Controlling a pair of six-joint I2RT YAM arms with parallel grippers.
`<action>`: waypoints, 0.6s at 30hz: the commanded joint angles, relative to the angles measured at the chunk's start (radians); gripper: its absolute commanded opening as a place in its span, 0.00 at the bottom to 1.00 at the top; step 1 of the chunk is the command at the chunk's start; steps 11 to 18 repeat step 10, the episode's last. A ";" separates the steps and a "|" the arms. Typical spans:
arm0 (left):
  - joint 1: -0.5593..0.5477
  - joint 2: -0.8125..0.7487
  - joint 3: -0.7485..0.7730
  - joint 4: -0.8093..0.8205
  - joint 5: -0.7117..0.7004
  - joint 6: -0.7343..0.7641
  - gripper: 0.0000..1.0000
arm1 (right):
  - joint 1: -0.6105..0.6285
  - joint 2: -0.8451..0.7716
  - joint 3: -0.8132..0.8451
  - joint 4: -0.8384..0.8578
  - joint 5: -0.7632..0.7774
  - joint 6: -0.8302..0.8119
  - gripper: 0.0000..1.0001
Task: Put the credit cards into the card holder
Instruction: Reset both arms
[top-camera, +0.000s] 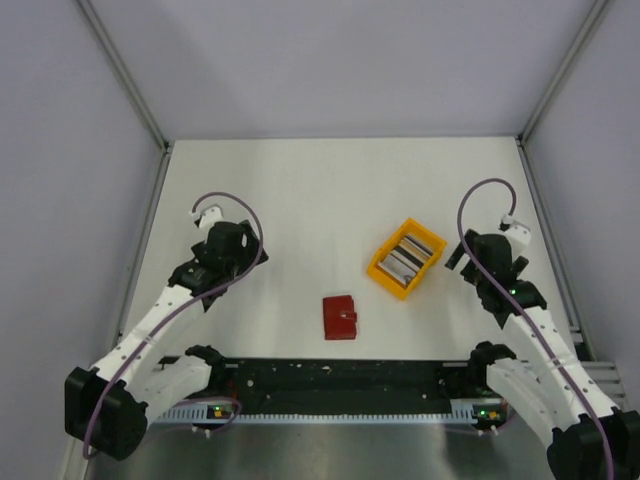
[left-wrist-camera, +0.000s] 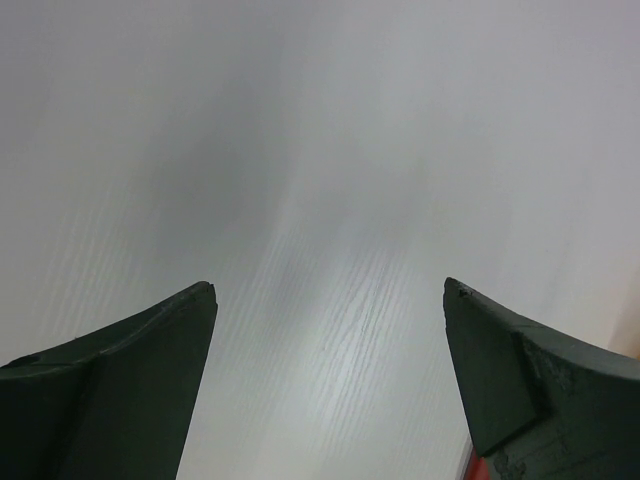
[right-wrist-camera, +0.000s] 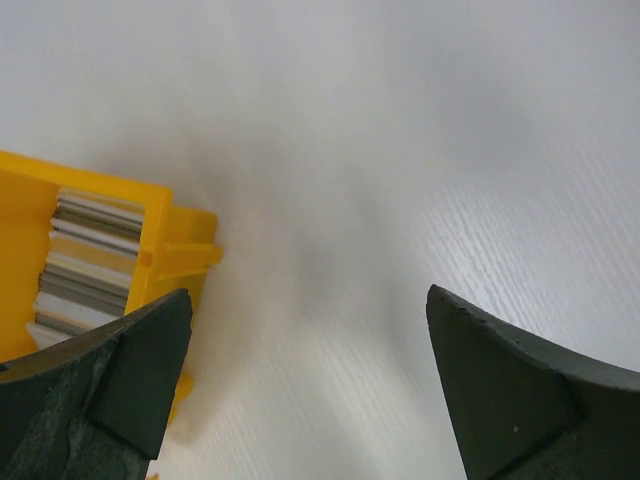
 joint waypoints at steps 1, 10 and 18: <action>0.004 0.038 0.067 0.046 -0.071 0.047 0.98 | -0.009 0.025 -0.013 0.158 0.178 -0.006 0.99; 0.004 0.047 0.028 0.158 -0.166 0.098 0.98 | -0.007 0.022 -0.159 0.423 0.327 -0.073 0.99; 0.004 0.047 0.028 0.158 -0.166 0.098 0.98 | -0.007 0.022 -0.159 0.423 0.327 -0.073 0.99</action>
